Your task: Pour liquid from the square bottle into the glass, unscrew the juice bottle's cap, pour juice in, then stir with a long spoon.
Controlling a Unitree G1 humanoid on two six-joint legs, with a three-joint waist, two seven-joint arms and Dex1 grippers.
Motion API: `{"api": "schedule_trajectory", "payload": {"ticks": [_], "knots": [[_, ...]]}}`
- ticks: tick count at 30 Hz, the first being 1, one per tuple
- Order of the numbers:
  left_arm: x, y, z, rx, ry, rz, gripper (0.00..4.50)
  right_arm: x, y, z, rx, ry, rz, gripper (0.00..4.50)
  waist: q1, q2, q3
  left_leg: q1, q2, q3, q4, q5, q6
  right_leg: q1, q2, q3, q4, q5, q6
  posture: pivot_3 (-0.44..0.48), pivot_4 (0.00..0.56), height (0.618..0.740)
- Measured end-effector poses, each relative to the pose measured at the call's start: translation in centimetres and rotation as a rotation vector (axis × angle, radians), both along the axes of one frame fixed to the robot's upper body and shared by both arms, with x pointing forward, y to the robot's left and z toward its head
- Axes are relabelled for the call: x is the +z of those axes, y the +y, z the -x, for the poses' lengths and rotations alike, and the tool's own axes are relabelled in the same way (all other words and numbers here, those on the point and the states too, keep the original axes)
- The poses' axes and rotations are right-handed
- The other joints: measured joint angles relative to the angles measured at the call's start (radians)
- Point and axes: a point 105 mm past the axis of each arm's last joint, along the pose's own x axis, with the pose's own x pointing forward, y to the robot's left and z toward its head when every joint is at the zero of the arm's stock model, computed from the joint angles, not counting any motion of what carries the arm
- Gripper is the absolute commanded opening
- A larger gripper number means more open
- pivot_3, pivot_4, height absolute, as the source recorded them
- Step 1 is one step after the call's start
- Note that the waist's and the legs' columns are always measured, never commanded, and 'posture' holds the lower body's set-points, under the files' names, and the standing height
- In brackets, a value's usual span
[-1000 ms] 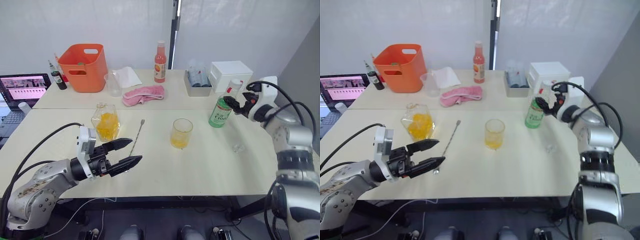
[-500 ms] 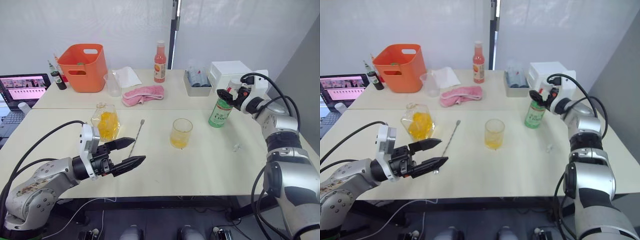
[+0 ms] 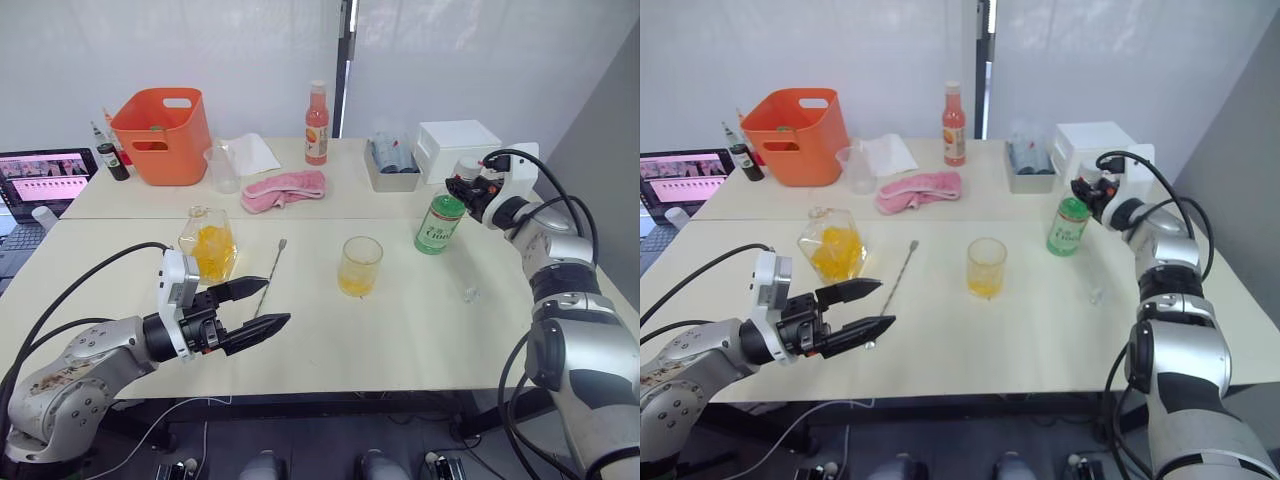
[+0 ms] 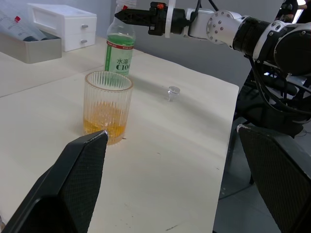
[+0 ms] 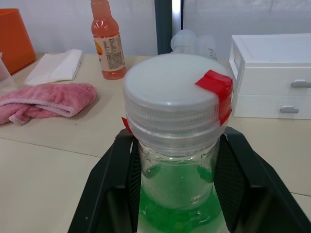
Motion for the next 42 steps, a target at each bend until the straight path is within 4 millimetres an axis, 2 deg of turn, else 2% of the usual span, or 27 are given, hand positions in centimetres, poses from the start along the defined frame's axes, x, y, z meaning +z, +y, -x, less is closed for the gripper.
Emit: {"api": "schedule_trajectory", "payload": {"ticks": [6, 11, 18, 21, 24, 28, 35, 39, 42], "knots": [[0.4, -0.1, -0.2, -0.005, -0.015, 0.001, 4.50, 0.4, 0.4, 0.3, 0.039, -0.007, 0.010, 1.50, 0.000, 0.003, 0.002, -0.001, 0.000, 0.000, 0.000, 0.000, 0.000, -0.001, 0.000, 0.000, 0.000, 0.000, 0.000, 0.000, 0.150, 0.715], [0.3, 0.0, -0.4, -0.016, -0.009, 0.008, 4.50, 2.4, 1.1, 2.8, 0.134, -0.040, 0.057, 1.50, 0.009, 0.010, 0.007, -0.005, 0.000, -0.002, 0.000, 0.000, 0.000, -0.004, 0.000, -0.001, 0.001, 0.000, 0.000, 0.000, 0.150, 0.715], [0.0, 0.1, -1.2, -0.043, 0.008, 0.009, 4.50, 7.2, 5.1, 10.7, 0.346, -0.095, 0.086, 1.50, 0.009, 0.011, 0.008, -0.005, 0.000, -0.003, 0.001, 0.000, 0.000, -0.003, 0.000, -0.002, 0.000, 0.000, 0.000, 0.000, 0.150, 0.715], [0.1, 0.0, -1.7, -0.060, 0.003, 0.006, 4.50, 8.3, 6.6, 13.5, 0.420, -0.111, 0.071, 1.50, 0.008, 0.011, 0.008, -0.005, 0.000, -0.003, 0.002, 0.000, 0.000, -0.003, 0.000, -0.002, 0.000, 0.000, 0.000, 0.000, 0.150, 0.715], [0.1, 0.1, -1.9, -0.076, 0.002, 0.012, 4.50, 8.7, 8.7, 15.9, 0.524, -0.130, 0.063, 1.50, 0.005, 0.011, 0.008, -0.004, 0.000, -0.003, 0.002, 0.000, 0.000, -0.003, 0.000, -0.001, 0.000, 0.000, 0.000, 0.000, 0.150, 0.715], [-0.3, -0.2, -2.0, -0.112, 0.001, -0.004, 4.50, 7.2, 12.5, 18.3, 0.680, -0.125, 0.068, 1.50, 0.005, 0.011, 0.008, -0.005, 0.000, -0.003, 0.002, 0.000, 0.000, -0.003, 0.000, -0.002, 0.000, 0.000, 0.001, 0.000, 0.150, 0.715], [-1.0, -0.5, -2.0, -0.168, 0.006, -0.025, 4.50, 2.8, 16.9, 19.0, 0.834, -0.017, 0.092, 1.50, 0.010, 0.010, 0.008, -0.005, -0.001, -0.004, 0.003, 0.000, 0.000, -0.002, 0.000, -0.002, 0.000, 0.000, 0.001, 0.000, 0.150, 0.715], [-1.1, -0.5, -1.7, -0.199, 0.000, -0.045, 4.50, 1.3, 18.3, 18.7, 0.901, -0.007, 0.154, 1.50, 0.007, 0.010, 0.008, -0.005, 0.000, -0.004, 0.003, 0.000, 0.000, -0.003, 0.001, -0.002, 0.000, 0.000, 0.001, 0.000, 0.150, 0.715], [-1.2, -0.3, -1.7, -0.204, -0.005, -0.081, 4.50, 0.4, 18.5, 18.1, 0.915, -0.005, 0.200, 1.50, 0.008, 0.010, 0.008, -0.005, 0.000, -0.004, 0.003, 0.000, 0.000, -0.003, 0.000, -0.002, 0.000, 0.000, 0.001, 0.000, 0.150, 0.715]]}}
